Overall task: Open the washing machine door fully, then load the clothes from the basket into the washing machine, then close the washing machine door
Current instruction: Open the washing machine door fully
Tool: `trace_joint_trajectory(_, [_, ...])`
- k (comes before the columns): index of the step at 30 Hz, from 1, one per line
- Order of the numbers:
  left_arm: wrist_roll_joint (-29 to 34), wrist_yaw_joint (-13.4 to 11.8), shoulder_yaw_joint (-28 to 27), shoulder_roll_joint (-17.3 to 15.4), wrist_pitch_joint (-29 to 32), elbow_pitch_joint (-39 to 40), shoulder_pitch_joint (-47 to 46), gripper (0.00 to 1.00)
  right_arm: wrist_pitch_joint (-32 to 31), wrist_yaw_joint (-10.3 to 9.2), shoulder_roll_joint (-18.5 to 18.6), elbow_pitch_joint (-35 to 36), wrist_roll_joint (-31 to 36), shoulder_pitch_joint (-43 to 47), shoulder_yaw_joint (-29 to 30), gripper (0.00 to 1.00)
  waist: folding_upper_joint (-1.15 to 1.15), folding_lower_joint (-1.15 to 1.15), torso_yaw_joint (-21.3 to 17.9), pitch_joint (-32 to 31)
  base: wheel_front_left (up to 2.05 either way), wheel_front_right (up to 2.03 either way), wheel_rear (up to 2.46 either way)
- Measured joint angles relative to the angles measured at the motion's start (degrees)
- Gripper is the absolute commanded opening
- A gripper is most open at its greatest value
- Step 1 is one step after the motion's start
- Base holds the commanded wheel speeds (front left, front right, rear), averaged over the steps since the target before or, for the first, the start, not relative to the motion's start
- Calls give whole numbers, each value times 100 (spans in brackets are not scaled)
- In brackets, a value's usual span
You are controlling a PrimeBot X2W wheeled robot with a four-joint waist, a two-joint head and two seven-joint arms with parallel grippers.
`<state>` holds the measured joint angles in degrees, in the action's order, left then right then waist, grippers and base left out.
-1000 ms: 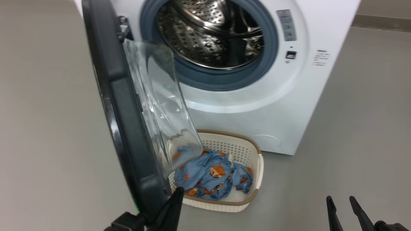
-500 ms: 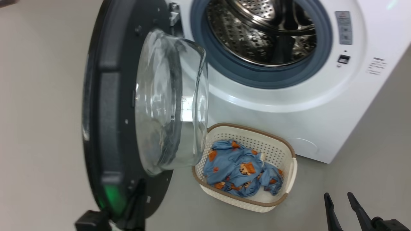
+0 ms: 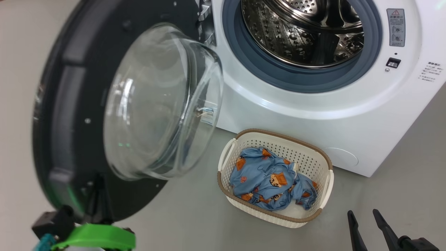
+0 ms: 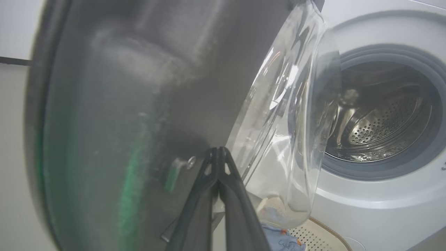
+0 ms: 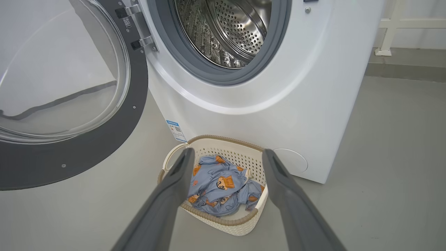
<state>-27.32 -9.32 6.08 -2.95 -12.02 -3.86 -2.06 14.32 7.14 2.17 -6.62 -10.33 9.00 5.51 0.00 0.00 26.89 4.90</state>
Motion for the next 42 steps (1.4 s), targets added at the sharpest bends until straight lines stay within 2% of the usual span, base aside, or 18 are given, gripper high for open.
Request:
trace_joint_trajectory(16, [143, 14, -1407, -114, -219, -1722, -1270, 0, 0, 0, 1, -34, 79, 1, -46, 100, 0, 0, -223, 109, 0, 0, 0])
trace_joint_trajectory(27, [732, 235, -2316, -108, -261, -2472, -1798, 0, 0, 0, 1, -69, 144, 2, -74, 100, 0, 0, -340, 59, 0, 0, 0])
trace_joint_trajectory(34, [1055, 379, -2631, -120, -261, -2936, -2064, 0, 0, 0, 1, -138, 138, 3, -101, 100, 0, 0, -389, -14, 0, 0, 0])
trace_joint_trajectory(42, [1312, 557, -2937, -88, -260, -3037, -2105, 0, 0, 0, 1, -160, 51, 9, -108, 100, 0, 0, -439, -149, 0, 0, 0])
